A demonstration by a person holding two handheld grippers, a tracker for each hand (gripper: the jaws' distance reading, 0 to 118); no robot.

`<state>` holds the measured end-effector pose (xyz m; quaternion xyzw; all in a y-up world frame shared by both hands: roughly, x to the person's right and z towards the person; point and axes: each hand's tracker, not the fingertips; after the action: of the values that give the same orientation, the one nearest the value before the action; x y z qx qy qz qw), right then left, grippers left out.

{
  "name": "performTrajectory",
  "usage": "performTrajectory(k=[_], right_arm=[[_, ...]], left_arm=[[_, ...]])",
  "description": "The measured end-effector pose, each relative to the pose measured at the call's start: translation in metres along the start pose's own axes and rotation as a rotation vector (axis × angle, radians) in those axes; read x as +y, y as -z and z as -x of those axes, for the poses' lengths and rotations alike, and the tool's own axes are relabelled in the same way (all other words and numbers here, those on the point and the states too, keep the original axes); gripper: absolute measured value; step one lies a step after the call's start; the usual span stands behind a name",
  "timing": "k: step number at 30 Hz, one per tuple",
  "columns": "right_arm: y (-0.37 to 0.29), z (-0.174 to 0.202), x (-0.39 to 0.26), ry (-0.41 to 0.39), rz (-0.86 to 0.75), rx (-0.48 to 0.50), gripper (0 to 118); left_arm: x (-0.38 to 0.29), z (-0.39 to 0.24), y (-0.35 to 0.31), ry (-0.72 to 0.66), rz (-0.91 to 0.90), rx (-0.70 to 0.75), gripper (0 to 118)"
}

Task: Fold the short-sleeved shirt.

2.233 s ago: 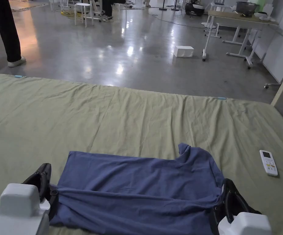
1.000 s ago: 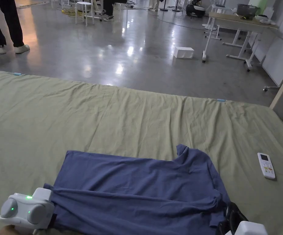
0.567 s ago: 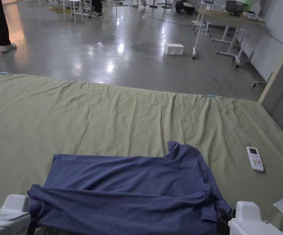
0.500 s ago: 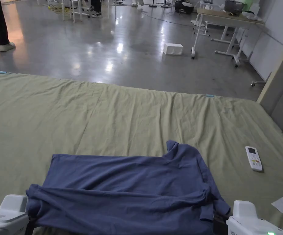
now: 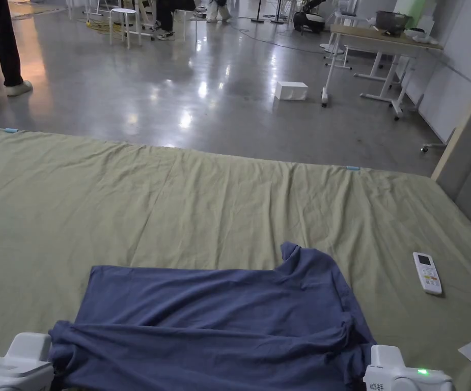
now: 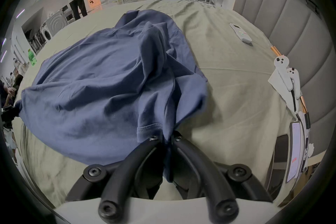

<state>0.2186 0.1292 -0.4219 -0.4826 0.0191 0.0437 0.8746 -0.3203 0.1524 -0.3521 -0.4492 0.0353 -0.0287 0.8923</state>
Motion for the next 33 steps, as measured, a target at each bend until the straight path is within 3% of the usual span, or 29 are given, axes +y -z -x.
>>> performTrajectory(k=[8,12,16,25,28,33], right_arm=[[-0.042,0.001,0.006,0.002,-0.12,-0.026,6],[-0.084,0.003,0.014,0.059,-0.151,-0.011,6],[-0.099,-0.002,0.012,0.066,-0.156,-0.001,6],[-0.139,0.003,-0.054,-0.069,-0.061,-0.033,6],[-0.125,0.009,-0.089,-0.111,0.017,-0.051,6],[-0.086,0.023,-0.134,-0.112,0.107,-0.079,6]], left_arm=[[0.018,0.014,-0.021,-0.03,-0.073,-0.044,6],[0.033,0.018,-0.039,-0.038,-0.121,-0.066,6],[0.042,0.023,-0.06,-0.052,-0.153,-0.084,6],[-0.015,0.04,-0.099,-0.039,-0.098,-0.099,6],[-0.046,0.041,-0.093,-0.013,-0.027,-0.098,6],[-0.089,0.036,-0.05,0.005,0.126,-0.083,6]])
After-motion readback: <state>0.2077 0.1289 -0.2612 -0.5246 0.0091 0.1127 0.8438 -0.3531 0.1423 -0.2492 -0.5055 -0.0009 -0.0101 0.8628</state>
